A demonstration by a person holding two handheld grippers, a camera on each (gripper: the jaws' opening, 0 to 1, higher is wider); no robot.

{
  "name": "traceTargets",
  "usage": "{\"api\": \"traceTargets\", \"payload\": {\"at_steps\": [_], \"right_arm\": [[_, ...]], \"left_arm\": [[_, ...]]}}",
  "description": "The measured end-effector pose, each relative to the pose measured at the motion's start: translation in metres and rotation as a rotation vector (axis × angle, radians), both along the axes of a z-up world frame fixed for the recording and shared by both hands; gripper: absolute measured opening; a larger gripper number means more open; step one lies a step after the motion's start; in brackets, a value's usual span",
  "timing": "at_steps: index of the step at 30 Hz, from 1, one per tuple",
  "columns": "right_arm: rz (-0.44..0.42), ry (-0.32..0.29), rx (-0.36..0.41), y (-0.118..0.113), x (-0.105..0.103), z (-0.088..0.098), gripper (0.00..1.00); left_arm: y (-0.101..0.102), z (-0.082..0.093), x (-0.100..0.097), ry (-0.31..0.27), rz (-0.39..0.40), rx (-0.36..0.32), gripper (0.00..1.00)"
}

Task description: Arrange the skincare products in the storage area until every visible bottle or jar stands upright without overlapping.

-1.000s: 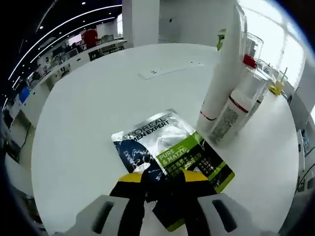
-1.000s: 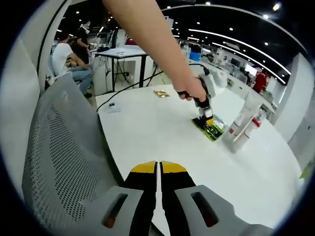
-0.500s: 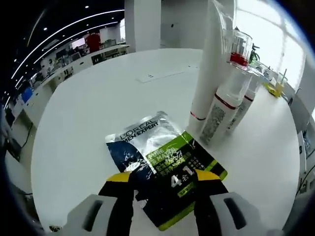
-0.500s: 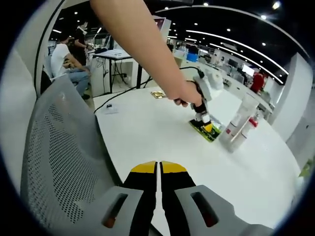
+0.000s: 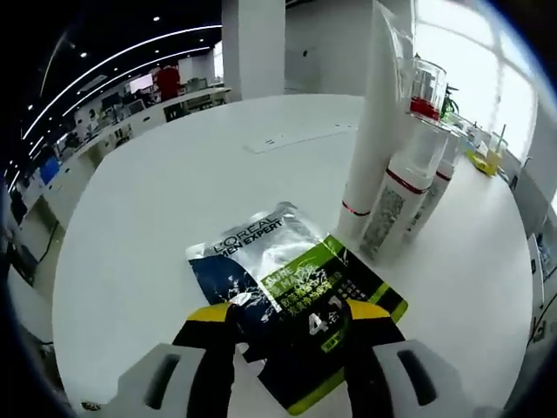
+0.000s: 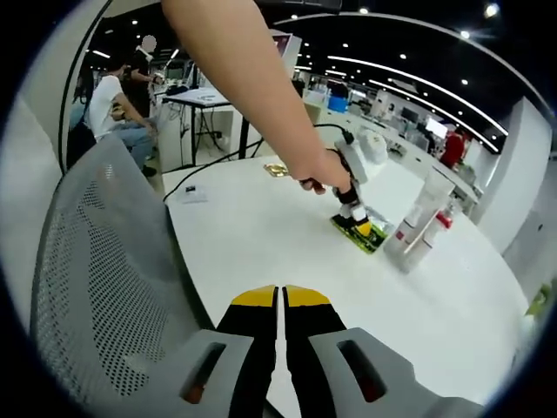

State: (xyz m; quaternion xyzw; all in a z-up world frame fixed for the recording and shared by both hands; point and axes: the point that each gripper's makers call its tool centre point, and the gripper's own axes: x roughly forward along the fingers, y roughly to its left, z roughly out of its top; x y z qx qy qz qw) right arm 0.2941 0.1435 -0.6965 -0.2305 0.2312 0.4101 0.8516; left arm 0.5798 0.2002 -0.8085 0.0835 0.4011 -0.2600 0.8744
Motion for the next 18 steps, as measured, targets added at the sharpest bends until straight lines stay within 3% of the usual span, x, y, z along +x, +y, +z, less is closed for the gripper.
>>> {"api": "traceTargets", "payload": {"at_steps": [4, 8, 13, 18], "right_arm": [[0.001, 0.009, 0.0, 0.0, 0.0, -0.001, 0.0], [-0.004, 0.01, 0.006, 0.0, 0.001, 0.0, 0.0], [0.004, 0.004, -0.002, 0.001, 0.0, -0.001, 0.0], [0.016, -0.006, 0.006, 0.003, 0.0, 0.002, 0.0]], "left_arm": [[-0.006, -0.001, -0.005, 0.006, -0.068, 0.016, 0.59], [-0.006, 0.0, -0.005, 0.035, -0.087, 0.016, 0.62], [-0.002, 0.022, -0.001, -0.019, -0.092, 0.003, 0.63], [0.015, 0.049, -0.004, -0.057, -0.083, 0.001, 0.65]]}}
